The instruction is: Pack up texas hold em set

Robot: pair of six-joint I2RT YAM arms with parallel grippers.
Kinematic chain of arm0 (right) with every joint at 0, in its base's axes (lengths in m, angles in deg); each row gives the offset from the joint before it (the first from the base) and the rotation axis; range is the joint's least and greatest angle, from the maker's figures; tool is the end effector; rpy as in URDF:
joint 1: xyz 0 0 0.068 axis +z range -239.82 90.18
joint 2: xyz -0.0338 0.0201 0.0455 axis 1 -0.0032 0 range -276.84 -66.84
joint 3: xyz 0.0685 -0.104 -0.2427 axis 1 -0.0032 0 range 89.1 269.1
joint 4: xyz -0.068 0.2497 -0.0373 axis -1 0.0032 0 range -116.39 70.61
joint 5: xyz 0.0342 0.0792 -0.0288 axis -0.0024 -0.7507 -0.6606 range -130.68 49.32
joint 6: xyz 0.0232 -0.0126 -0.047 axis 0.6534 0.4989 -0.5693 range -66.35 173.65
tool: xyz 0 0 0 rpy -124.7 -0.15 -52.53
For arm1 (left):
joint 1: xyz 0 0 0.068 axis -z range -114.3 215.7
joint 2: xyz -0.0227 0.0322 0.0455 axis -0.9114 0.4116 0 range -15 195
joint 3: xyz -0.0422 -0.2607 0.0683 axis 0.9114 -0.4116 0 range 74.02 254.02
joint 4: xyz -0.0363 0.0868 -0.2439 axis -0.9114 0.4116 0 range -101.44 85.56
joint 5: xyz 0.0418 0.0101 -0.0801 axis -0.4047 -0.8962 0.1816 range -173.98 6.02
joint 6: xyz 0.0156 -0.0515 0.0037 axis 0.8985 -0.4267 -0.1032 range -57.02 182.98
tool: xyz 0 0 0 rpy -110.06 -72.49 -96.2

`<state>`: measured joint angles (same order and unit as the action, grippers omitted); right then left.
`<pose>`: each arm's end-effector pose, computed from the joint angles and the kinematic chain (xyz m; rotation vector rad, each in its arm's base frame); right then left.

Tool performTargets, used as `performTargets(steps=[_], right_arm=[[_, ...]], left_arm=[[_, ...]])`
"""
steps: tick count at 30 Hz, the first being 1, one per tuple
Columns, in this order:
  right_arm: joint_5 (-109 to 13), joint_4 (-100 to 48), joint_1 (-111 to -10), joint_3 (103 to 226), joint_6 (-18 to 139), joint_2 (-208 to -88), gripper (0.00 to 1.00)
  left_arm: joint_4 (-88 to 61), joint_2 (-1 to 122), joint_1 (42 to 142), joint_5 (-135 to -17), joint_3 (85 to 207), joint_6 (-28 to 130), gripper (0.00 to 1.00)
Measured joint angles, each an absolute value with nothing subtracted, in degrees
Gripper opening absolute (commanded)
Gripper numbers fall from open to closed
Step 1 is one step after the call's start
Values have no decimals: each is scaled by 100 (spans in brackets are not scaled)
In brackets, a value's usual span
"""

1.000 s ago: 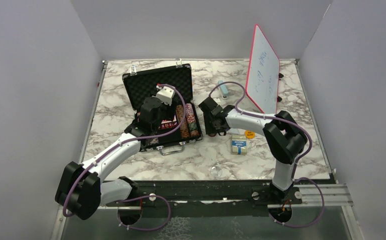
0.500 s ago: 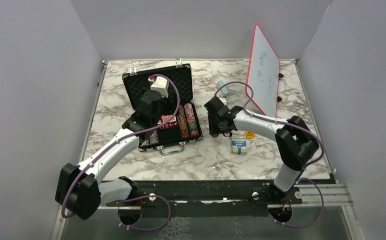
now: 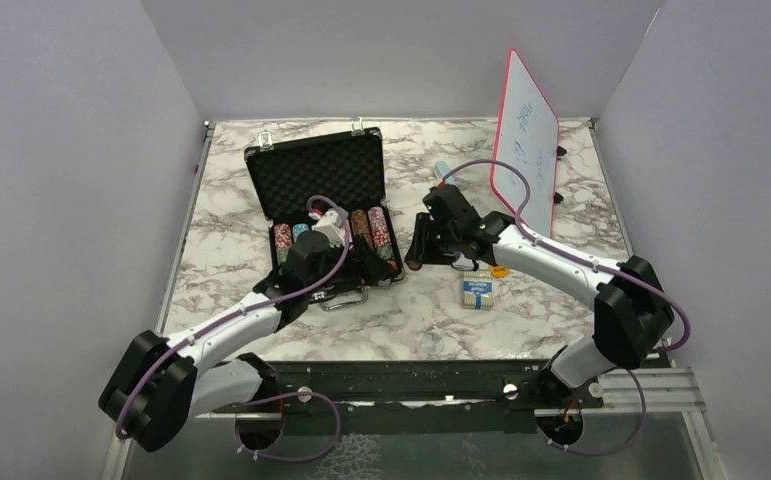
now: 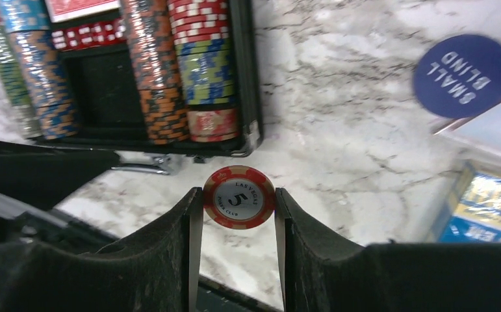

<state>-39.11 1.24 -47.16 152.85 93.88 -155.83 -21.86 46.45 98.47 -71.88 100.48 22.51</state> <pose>0.2425 0.2219 0.2398 -0.0430 2.5841 0.5479 0.1875 -0.1297 0.2088 0.0018 2.1430 -1.0010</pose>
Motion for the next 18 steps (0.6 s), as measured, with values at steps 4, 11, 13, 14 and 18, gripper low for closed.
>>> performTargets(steps=[4, 11, 13, 14, 18], right_arm=[[-4287, -11, -4716, 15180, 9740, -15428, 42], [-4790, -269, -4714, 15040, 10240, -15303, 42], [-4906, -328, -4714, 15022, 10326, -15301, 42], [-4958, -363, -4714, 15009, 10367, -15301, 42], [-5090, -464, -4716, 14968, 10474, -15301, 42]], left_arm=[[-2675, 4988, 10450, -7125, 10048, 1864, 64], [-3154, 5209, 11084, -7689, 10026, 1374, 46], [-3248, 5209, 11169, -7960, 10017, 1285, 43], [-3285, 5209, 11198, -8073, 10011, 1252, 41], [-3394, 5200, 11255, -8460, 9943, 1106, 33]])
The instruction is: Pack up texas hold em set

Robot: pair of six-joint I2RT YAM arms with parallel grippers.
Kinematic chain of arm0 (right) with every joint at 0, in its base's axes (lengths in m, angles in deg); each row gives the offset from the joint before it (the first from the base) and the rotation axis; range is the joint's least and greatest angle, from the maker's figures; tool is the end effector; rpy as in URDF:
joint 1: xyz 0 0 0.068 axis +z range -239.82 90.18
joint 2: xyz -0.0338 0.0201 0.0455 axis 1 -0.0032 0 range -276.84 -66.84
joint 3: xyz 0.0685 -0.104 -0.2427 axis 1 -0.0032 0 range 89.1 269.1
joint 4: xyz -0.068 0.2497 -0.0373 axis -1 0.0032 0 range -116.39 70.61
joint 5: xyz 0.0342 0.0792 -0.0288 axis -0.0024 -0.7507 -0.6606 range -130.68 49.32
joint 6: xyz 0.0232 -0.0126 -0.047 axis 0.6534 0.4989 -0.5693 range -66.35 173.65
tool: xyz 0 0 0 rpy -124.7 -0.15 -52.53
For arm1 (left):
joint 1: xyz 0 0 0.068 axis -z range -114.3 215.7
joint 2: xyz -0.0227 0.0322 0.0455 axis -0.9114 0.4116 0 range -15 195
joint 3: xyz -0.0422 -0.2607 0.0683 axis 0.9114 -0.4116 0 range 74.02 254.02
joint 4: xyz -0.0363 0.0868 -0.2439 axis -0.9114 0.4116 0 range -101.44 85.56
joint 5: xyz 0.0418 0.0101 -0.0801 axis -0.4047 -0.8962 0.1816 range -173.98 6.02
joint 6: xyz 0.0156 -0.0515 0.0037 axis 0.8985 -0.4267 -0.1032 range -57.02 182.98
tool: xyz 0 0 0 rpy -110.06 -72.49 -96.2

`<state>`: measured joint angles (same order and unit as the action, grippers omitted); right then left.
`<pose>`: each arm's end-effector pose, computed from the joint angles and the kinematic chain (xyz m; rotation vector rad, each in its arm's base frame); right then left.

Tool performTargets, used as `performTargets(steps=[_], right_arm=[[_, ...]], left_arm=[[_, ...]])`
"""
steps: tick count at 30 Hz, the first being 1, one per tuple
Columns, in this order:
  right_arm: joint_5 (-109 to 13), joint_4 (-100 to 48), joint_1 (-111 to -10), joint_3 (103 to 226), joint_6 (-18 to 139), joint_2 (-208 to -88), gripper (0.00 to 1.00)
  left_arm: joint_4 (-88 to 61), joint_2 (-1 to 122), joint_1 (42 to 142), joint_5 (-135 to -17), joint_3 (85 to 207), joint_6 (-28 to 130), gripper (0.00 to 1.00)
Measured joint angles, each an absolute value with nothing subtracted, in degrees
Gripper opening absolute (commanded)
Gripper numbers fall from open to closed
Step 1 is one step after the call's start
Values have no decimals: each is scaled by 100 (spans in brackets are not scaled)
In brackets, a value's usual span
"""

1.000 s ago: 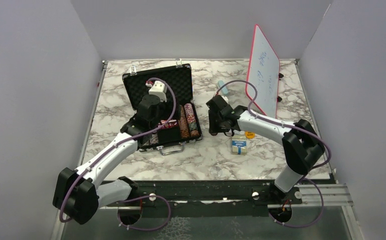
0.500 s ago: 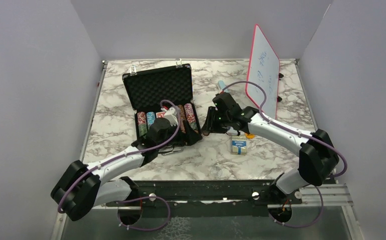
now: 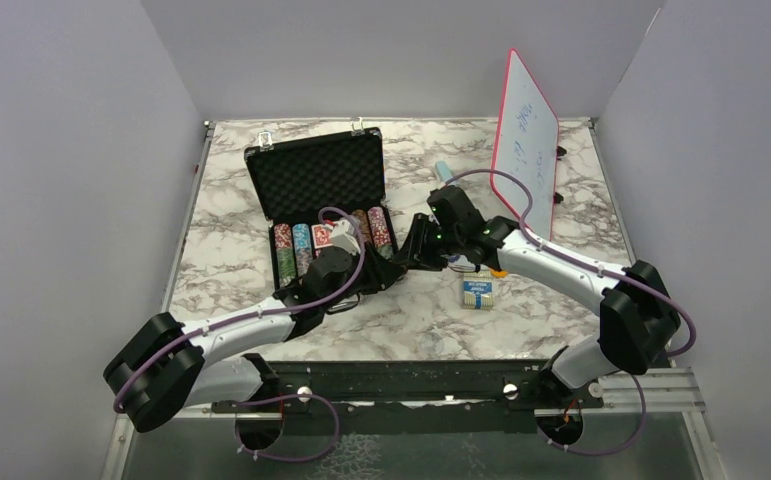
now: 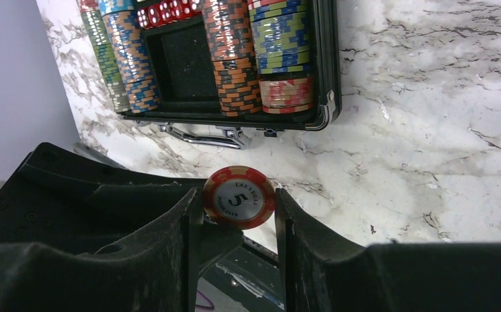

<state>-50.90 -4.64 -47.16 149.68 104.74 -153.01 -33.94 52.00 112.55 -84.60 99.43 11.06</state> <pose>0.2335 0.2235 0.2450 0.1010 2.6113 0.9038 0.1667 -0.1774 0.2029 -0.0998 2.0767 -1.1165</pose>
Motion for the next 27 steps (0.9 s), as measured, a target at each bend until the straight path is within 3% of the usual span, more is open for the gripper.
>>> performTargets(steps=[8, 14, 20, 27], right_arm=[[-5153, -680, -4723, 14869, 10549, -15303, 44], [-5094, -671, -4740, 14876, 10505, -15308, 61], [-4268, -330, -4740, 15033, 10312, -15188, 63], [-3230, -280, -4745, 14314, 10282, -14145, 63]], left_arm=[[-3488, 5257, 11303, -8860, 9871, 867, 0], [-3493, 5307, 11307, -8967, 9884, 1320, 0], [-2914, 5296, 11296, -8871, 10345, 2837, 0], [-1366, 5985, 11296, -8331, 12039, 5324, 0]])
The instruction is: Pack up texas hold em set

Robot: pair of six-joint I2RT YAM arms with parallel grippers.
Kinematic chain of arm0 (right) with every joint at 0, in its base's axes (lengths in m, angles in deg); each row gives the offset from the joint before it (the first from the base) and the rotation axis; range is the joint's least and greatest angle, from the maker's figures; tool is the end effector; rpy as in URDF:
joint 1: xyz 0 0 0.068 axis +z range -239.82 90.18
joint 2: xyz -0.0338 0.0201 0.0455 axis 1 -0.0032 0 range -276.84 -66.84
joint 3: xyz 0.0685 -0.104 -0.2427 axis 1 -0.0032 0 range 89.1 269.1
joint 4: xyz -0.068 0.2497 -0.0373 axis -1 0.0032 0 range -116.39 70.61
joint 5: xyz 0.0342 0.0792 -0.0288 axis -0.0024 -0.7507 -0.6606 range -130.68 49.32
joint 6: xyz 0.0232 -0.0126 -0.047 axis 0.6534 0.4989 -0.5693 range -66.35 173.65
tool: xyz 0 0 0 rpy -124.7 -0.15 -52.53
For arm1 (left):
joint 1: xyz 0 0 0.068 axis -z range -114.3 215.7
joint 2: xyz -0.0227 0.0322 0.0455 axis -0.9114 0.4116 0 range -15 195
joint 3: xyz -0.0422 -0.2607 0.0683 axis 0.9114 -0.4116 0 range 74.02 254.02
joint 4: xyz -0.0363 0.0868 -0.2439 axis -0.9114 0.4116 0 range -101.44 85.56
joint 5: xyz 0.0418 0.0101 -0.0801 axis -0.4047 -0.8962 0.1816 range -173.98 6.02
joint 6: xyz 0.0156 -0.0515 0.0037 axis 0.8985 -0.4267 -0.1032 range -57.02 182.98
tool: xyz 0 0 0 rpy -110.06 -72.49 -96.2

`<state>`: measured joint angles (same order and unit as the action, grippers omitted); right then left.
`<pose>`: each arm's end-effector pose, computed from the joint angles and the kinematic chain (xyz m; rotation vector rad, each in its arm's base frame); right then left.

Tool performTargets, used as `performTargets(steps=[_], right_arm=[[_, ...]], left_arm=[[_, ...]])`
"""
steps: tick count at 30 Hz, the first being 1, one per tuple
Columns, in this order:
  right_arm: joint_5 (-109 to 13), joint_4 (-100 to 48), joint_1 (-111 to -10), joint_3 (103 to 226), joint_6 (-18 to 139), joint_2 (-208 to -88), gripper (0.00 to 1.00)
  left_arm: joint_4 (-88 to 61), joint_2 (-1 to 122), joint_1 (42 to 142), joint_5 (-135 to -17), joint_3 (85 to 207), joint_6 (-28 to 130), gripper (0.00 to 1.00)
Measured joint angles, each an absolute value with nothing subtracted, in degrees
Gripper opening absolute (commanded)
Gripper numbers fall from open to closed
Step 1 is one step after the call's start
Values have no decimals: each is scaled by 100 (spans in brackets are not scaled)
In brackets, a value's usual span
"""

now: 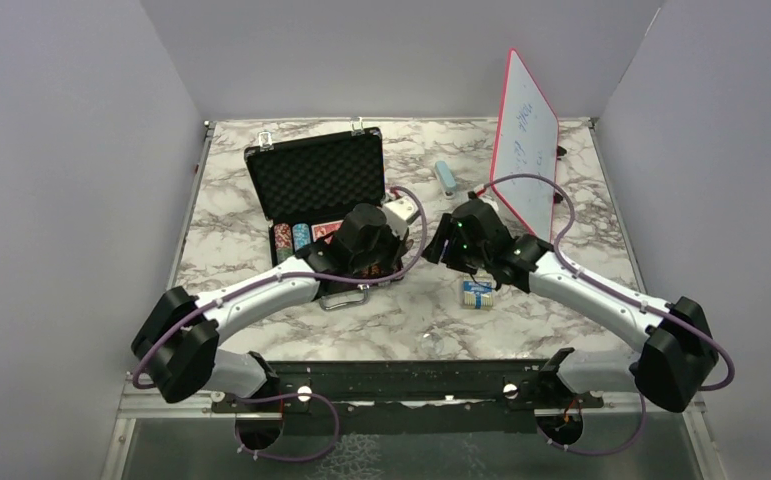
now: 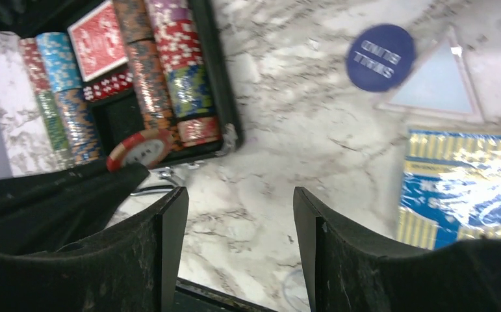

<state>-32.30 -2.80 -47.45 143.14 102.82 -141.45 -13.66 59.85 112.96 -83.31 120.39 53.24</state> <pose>0.2096 0.1839 0.2620 0.2179 2.4067 0.6082 0.1986 -0.2157 0.2557 0.6792 1.9755 -0.6303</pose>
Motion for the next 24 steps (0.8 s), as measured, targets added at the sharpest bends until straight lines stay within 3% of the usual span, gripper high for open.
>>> performTargets(steps=[10, 24], right_arm=[[-2996, -263, -4745, 13180, 10677, -13743, 63], [-3004, -273, -4745, 13178, 10697, -13784, 62]], left_arm=[[442, 7117, 11294, -7728, 13169, 7420, 0], [1014, 7447, 11290, -8117, 13272, 8025, 0]])
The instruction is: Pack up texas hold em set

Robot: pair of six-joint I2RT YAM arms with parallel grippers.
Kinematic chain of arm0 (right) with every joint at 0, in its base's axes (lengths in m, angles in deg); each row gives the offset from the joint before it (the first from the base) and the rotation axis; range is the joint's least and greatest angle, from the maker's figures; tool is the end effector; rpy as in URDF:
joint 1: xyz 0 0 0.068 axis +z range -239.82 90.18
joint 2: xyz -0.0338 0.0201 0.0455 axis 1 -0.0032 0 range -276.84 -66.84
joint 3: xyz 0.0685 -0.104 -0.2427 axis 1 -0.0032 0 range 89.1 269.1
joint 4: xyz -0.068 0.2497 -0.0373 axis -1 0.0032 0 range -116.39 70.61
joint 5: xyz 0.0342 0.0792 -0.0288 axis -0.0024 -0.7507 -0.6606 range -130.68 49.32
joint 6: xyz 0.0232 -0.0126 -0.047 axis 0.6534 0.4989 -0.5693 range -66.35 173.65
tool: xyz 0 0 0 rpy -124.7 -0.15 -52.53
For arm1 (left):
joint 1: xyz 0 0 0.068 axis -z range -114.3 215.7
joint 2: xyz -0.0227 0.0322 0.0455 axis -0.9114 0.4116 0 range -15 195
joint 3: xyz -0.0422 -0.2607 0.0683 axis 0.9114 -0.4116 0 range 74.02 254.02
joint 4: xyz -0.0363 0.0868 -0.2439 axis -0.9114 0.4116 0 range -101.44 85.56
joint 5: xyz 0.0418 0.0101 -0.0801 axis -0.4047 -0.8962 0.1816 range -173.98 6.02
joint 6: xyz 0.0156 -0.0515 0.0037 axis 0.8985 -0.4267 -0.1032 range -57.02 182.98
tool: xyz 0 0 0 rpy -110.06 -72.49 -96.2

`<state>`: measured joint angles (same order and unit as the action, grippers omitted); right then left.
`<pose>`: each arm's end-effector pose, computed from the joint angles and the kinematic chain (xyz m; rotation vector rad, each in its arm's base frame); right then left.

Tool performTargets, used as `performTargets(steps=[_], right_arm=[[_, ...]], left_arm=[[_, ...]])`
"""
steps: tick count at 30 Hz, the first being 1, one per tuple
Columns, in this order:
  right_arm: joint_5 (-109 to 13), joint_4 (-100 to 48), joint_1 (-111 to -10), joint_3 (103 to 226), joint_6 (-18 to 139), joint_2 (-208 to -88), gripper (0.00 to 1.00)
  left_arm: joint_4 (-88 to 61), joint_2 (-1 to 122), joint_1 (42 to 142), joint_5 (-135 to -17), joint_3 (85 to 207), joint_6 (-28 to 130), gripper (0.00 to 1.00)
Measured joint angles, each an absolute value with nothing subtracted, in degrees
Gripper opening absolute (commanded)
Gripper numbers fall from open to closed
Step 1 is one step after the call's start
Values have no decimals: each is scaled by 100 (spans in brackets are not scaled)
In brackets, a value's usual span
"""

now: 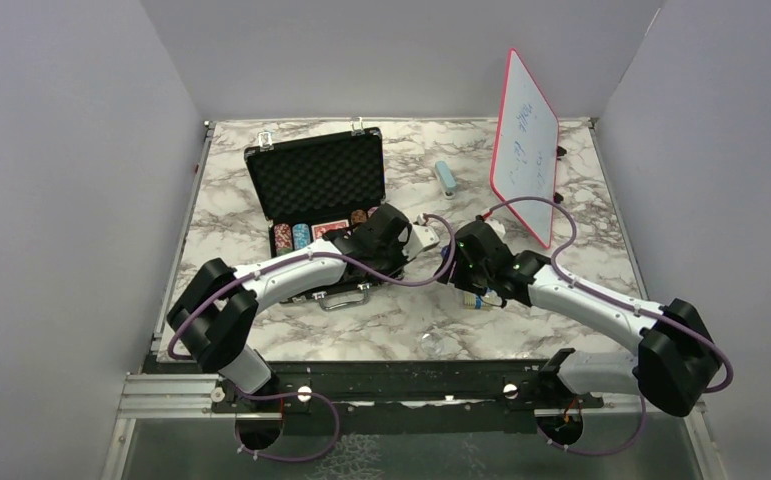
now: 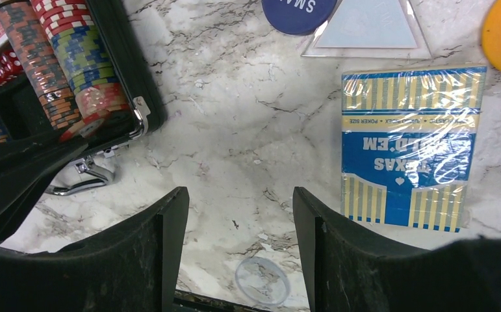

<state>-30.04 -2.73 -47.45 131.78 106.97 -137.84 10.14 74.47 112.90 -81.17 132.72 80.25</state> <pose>0.1858 0.1604 0.2138 0.3210 2.5015 0.4861 0.2199 -0.2401 0.2169 1.3539 2.1074 -0.2798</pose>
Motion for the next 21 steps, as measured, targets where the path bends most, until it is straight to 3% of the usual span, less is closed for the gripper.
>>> performTargets(steps=[6, 13, 21], right_arm=[[-3107, -273, -4745, 13212, 10651, -13975, 62], [-3131, -271, -4745, 13223, 10605, -14007, 62], [-2950, -169, -4745, 13466, 10503, -13983, 63]], left_arm=[[1137, 7493, 11274, -8347, 13272, 8089, 1], [1150, 7541, 11279, -8626, 13274, 8093, 49], [1143, 7325, 11141, -8589, 13274, 7977, 53]])
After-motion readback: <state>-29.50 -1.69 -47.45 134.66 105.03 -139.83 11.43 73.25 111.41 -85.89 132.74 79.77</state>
